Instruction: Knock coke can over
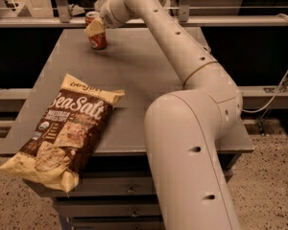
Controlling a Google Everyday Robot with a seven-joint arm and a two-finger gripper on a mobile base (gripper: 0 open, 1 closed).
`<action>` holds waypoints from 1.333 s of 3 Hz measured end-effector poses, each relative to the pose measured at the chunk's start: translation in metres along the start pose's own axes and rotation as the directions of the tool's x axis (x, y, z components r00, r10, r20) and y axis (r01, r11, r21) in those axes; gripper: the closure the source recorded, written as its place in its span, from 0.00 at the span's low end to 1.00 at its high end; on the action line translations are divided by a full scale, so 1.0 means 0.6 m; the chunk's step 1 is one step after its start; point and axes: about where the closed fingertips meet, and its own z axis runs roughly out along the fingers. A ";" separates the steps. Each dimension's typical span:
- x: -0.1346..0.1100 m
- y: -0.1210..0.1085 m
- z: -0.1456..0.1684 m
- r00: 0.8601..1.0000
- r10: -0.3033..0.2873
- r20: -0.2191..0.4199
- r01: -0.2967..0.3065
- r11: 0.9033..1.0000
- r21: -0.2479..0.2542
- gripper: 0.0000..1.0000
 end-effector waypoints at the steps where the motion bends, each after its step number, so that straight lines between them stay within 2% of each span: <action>1: 0.000 0.002 -0.009 1.000 0.018 -0.008 -0.018 1.000 -0.014 0.65; 2: -0.004 0.007 -0.055 1.000 -0.017 -0.010 0.017 0.999 -0.039 0.88; 3: 0.008 0.027 -0.159 0.988 -0.143 -0.059 0.137 0.986 -0.100 1.00; 4: 0.049 0.049 -0.221 0.958 -0.242 -0.156 0.214 0.960 -0.181 1.00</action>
Offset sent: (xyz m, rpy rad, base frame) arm -0.0483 -0.0490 0.0466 -0.0431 -0.0211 0.0873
